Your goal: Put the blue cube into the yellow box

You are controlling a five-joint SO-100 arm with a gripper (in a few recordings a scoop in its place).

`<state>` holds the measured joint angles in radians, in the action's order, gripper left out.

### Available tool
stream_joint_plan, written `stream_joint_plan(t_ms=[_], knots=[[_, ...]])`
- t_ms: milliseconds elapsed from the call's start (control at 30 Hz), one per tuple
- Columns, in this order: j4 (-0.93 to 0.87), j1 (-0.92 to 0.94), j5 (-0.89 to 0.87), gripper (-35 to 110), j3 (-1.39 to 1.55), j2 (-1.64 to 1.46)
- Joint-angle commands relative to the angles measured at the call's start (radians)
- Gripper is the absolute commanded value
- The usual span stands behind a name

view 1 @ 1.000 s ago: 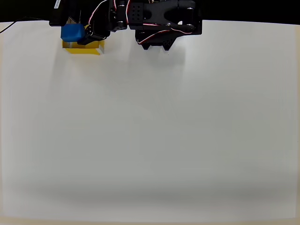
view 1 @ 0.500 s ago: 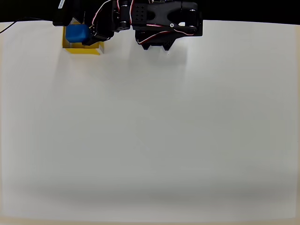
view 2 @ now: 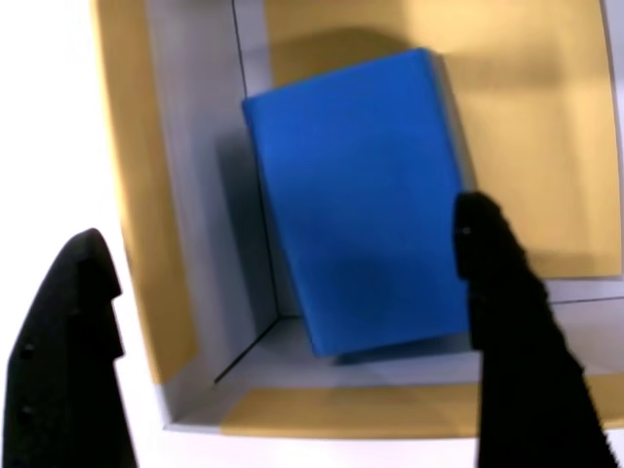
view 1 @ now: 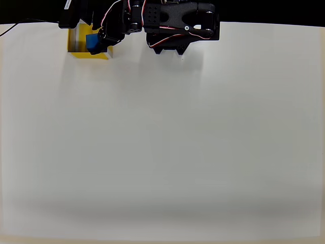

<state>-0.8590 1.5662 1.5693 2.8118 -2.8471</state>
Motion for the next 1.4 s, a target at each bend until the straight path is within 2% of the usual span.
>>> stream_joint_plan(t_ms=[0,133,233,467,600,800,933,1167,1367], knots=[[-0.023,0.029,0.028,23,-0.063,-0.043],[-0.063,0.032,0.028,6,-0.158,-0.031],[-0.091,0.040,0.049,0,-0.236,0.000],[-0.058,-0.021,0.061,0,-0.354,0.043],[-0.078,-0.129,0.044,0,-0.405,0.043],[-0.121,-0.428,0.048,0,-0.414,0.014],[-0.117,-0.698,0.049,0,-0.370,-0.029],[-0.023,-1.150,0.104,0,-0.115,-0.183],[-0.089,-1.433,0.075,0,0.087,-0.319]])
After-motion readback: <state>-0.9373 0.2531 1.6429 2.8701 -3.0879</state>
